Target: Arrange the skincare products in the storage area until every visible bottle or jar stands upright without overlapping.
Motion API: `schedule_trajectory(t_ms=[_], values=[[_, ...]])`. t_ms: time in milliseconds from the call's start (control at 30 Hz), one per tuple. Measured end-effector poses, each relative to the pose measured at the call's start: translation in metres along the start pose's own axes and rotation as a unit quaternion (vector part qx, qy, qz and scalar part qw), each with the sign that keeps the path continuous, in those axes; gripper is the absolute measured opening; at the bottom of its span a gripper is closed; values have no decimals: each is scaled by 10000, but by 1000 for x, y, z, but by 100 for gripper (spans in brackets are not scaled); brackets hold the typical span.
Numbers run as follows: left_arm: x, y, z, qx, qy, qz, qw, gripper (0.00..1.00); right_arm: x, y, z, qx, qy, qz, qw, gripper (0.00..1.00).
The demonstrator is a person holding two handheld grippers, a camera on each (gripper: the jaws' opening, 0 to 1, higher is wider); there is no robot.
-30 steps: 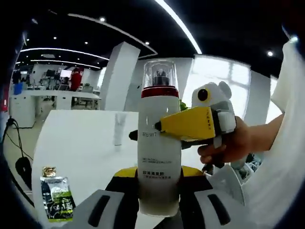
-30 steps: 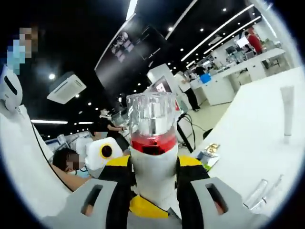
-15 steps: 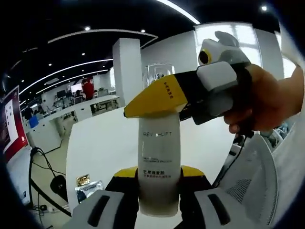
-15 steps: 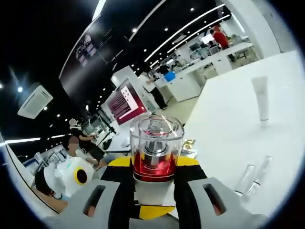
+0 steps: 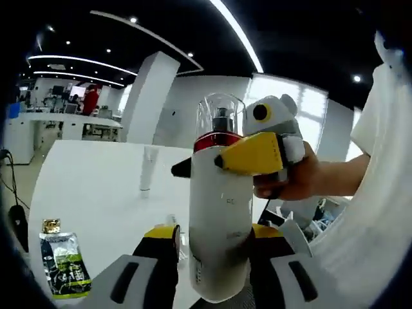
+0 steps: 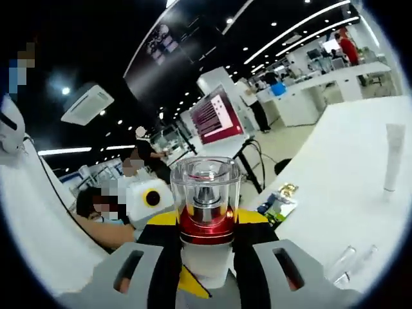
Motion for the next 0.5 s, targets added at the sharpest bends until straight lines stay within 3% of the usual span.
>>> schedule_trajectory(t_ms=[200,267,300,500], values=[[-4,-12,-2,329,-178,777,9963,40,0,8,4,-25,280,-548,9981,27],[-3,-13,-3,393,-214,884,9951,38,2,10,2,-231,208,-789,9964,27],[-1,-18,-3,486,-248,1112,9923,38,3,12,1,-265,217,-906,9953,27],[3,-26,-6,771,-441,1455,9854,35,1,16,-7,-602,64,-1429,9879,27]])
Point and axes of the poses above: the point that each gripper's makers call its tool centre point, and the gripper's own axes: x roughly backward along the fingers, y roughly to its left, z roughly out of its underside, the point moved 8 cm from there along x, roughly backward along the fingers, and after that the axes turned 5 degrees about -y, right-handed, at the moved point
